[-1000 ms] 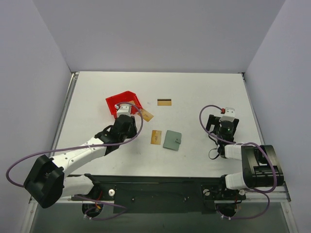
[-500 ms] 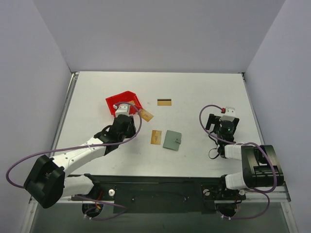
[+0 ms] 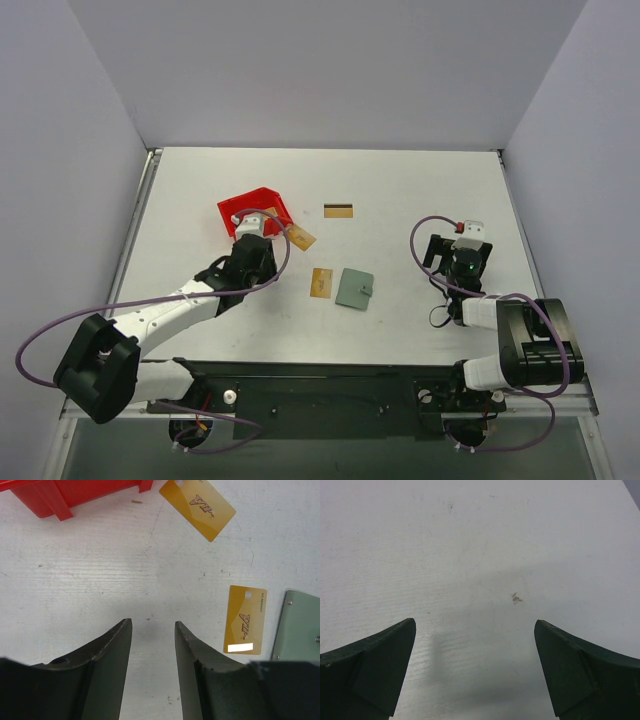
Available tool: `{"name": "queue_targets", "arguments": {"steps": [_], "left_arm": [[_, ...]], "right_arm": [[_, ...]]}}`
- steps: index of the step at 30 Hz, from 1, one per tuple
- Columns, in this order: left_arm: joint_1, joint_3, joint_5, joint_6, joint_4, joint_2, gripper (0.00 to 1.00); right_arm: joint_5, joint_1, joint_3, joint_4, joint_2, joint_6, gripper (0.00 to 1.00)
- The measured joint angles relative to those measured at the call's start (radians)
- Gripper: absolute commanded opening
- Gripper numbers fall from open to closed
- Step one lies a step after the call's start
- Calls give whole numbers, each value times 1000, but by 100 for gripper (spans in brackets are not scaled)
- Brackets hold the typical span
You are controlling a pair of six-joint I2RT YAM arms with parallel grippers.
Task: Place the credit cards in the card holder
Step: Open the card holder at the center of the board.
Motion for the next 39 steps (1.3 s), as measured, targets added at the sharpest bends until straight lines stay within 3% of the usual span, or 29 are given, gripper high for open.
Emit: {"name": "queue_targets", "arguments": {"steps": [39], "left_arm": [[10,0,1,0,1,22,50]], "right_arm": [[0,0,0,4,0,0,100]]}}
